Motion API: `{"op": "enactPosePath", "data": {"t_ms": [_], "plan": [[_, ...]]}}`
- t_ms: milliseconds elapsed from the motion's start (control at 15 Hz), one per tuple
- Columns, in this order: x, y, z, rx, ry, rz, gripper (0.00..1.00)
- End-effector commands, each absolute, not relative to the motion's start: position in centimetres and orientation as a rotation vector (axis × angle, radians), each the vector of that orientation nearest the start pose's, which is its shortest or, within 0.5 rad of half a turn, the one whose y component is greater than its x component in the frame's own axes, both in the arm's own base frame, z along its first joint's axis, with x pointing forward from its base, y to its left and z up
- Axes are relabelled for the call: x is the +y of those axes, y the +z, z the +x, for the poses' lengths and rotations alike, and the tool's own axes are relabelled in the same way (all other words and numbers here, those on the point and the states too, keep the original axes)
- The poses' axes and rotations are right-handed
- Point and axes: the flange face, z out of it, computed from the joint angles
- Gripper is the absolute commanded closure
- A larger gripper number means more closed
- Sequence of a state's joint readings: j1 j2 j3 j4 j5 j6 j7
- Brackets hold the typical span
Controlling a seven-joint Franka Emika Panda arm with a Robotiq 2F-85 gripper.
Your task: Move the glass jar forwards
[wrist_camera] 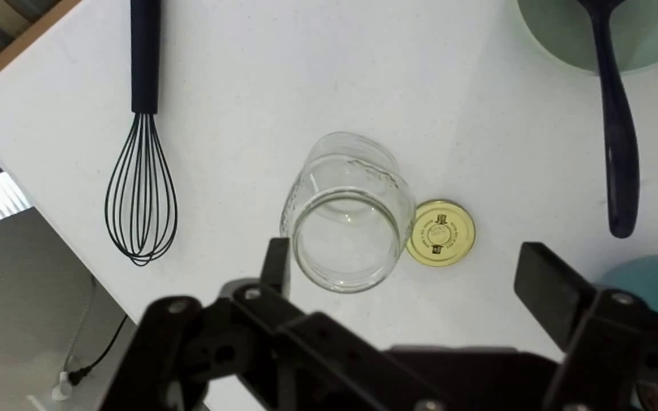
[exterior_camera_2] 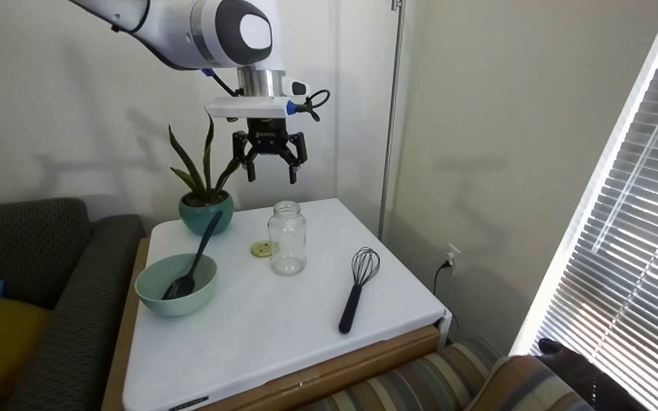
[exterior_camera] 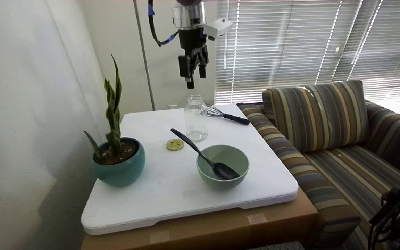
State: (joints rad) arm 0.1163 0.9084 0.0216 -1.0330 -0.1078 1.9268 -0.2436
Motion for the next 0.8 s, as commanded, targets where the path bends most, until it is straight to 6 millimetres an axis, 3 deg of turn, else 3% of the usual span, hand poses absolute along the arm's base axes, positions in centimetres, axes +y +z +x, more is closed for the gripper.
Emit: {"op": "enactPosePath", "data": {"t_ms": [0, 400, 733], "plan": [[8.1, 29.1, 79.1, -0.616, -0.044, -3.111, 0.00], [7.1, 27.4, 80.0, -0.500, -0.056, -3.036, 0.00], [8.4, 26.2, 79.6, -0.507, 0.014, -3.014, 0.00]]}}
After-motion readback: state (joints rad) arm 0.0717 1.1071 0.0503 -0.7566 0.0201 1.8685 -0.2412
